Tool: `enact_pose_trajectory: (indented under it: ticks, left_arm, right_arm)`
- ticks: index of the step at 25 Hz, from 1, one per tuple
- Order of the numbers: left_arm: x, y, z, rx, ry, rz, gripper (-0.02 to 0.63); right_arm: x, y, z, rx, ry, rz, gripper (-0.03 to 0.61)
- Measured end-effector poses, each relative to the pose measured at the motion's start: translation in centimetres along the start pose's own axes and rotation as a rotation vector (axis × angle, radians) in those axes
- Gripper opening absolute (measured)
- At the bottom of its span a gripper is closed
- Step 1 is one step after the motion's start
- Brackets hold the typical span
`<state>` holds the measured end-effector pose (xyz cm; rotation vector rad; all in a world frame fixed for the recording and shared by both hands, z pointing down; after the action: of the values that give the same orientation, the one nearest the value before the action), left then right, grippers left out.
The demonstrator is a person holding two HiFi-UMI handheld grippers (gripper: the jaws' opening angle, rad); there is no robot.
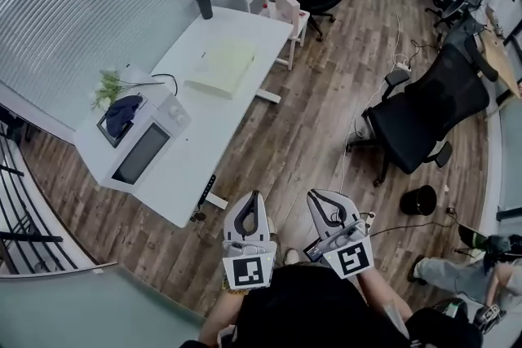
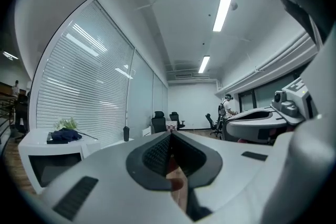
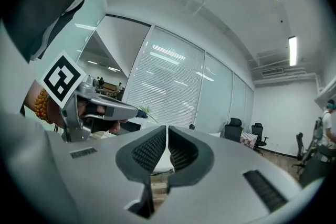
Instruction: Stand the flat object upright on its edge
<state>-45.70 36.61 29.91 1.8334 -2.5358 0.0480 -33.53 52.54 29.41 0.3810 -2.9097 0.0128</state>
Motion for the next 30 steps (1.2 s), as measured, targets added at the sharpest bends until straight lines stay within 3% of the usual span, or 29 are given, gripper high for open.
enact_pose_trajectory:
  ticks: [8, 15, 21, 27, 30]
  left_arm:
    - [7.5, -5.3, -1.6, -0.012, -0.026, 0.005, 0.006]
    - [9.6, -9.1, -3.0, 0.039, -0.003, 0.0, 0.006]
    - [9.0, -13.9, -2.9, 0.047, -0.047, -0.027, 0.006]
    - [8.3, -19.9, -2.0, 0.084, -0.086, 0.026, 0.006]
    - [7.3, -24.2, -1.3, 0.104, -0.064, 0.025, 0.006]
  right_arm:
    - [-0.6, -8.8, 0.7, 0.025, 0.006, 0.017, 0.008]
    - [-2.0, -12.2, -0.3, 0.072, -0.007, 0.015, 0.008]
    - [-6.3, -14.1, -2.8, 0.074, -0.055, -0.009, 0.008]
    - [-12.4, -18.0, -4.7, 0.032, -0.12, 0.012, 0.008]
    - [-16.7, -19.8, -5.3, -0.009, -0.103, 0.008, 0.008]
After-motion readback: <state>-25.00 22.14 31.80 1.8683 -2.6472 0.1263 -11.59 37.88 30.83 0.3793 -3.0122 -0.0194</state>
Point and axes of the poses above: the fingertips, and each gripper's own axes: y backward along the fingers, x to its left, z out of its top, the point moved 10 cm from there along y, backward along the fingers, and after that the axes turned 4 degrees about -x, right-handed, at the moved point
